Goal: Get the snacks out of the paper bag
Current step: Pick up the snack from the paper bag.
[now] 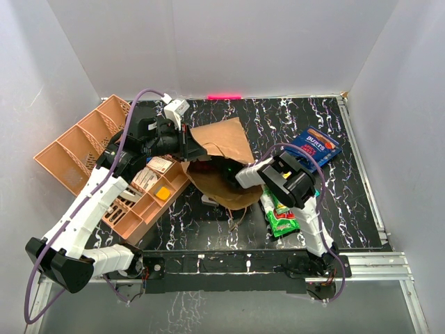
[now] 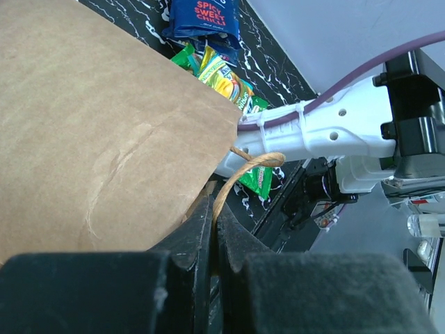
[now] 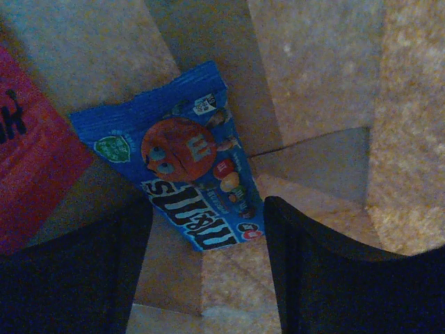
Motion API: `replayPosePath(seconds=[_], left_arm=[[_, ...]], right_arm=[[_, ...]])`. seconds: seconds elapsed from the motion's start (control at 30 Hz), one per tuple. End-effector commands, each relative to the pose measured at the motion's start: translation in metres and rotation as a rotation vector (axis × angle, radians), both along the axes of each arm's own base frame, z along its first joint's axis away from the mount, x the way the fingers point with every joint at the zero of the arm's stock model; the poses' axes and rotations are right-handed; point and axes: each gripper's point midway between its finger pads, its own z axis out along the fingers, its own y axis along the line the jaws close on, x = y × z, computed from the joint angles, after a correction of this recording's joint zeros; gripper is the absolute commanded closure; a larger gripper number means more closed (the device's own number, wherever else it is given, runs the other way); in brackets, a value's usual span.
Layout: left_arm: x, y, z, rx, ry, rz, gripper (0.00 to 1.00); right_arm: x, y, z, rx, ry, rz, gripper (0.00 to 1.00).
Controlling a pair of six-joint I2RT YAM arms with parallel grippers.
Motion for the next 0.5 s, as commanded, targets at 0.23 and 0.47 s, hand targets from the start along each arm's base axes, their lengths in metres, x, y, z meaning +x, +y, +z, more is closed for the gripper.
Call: replayPosePath(seconds=[0.23, 0.47], left_arm=[[-0.009, 0.007, 0.025, -0.011, -0.045, 0.008, 1.0], [-0.003, 0.009, 0.019, 0.006, -0.023, 0.044, 1.0]], right_arm=[[0.032, 0.009, 0.016, 0.062, -0.038, 0.03, 0.58], [0.025, 0.012, 0.029, 0.1, -0.038, 0.055, 0.74]])
